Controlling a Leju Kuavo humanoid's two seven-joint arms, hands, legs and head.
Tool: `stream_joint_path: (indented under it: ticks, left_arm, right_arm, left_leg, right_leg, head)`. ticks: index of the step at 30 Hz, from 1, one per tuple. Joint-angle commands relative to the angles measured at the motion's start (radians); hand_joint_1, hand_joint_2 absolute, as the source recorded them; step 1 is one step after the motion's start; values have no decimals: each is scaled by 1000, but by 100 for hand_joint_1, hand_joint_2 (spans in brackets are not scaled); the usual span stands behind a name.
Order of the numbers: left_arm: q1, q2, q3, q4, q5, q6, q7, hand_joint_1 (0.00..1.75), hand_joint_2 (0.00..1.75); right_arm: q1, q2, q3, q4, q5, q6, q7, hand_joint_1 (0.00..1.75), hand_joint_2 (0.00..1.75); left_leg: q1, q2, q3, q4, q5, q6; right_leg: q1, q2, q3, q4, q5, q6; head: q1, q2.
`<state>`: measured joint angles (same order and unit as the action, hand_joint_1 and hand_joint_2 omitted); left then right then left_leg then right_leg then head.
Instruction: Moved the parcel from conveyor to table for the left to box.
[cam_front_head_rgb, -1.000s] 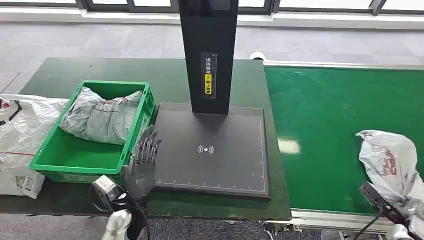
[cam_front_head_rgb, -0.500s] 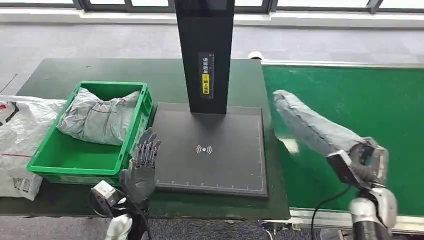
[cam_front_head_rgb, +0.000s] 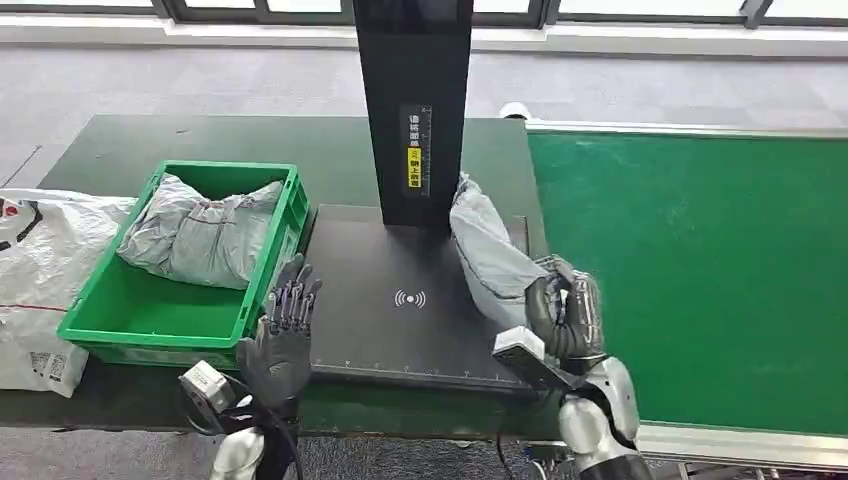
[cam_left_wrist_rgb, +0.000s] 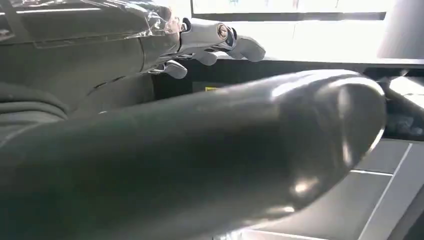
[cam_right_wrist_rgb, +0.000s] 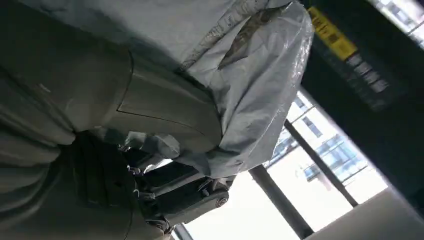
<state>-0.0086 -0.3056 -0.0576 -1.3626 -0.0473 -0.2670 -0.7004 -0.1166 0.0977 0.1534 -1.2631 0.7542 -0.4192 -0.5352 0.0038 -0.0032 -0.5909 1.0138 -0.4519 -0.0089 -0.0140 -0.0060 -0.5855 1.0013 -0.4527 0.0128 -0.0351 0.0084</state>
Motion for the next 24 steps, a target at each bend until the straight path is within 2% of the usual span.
stream_joint_path:
  ticks: [1,13,15,18,22,23,24]
  left_arm:
    - [-41,22,-45,63,-4,2,2,0,0]
    - [-39,25,-45,60,-1,1,2,0,0]
    - [-56,15,-62,68,-4,-6,2,0,0]
    - [-87,14,-79,96,-1,13,2,0,0]
    - [-137,21,-99,148,12,41,2,0,0]
    - [-135,27,-112,165,2,54,13,0,0]
    - [-126,28,-124,173,-20,80,8,0,0]
  right_arm:
    - [4,16,103,-29,-5,0,7,175,175]
    - [2,12,103,-29,-16,5,5,175,175]
    - [-11,41,144,9,-35,32,1,175,175]
    - [-132,80,194,197,-99,61,4,175,175]
    - [-293,133,206,525,-167,68,-44,175,175]
    - [-339,144,197,638,-167,68,35,175,175]
    - [-380,153,190,728,-168,45,24,175,175]
  left_leg:
    - [0,0,1,-1,0,0]
    - [0,0,1,-1,0,0]
    - [0,0,2,-1,0,0]
    - [0,3,1,0,0,0]
    - [0,5,2,-1,1,0]
    - [1,7,2,-3,2,-1]
    - [1,6,2,-2,2,-1]
  right_leg:
    - [0,0,1,0,0,0]
    - [0,0,1,-1,0,-1]
    - [0,0,2,-2,0,-1]
    - [1,3,0,-1,1,-1]
    - [1,5,0,-1,3,-1]
    - [1,7,0,-3,5,-2]
    - [1,6,0,-2,4,-2]
  head:
    - [0,0]
    - [0,0]
    - [0,0]
    - [0,0]
    - [0,0]
    - [0,0]
    - [0,0]
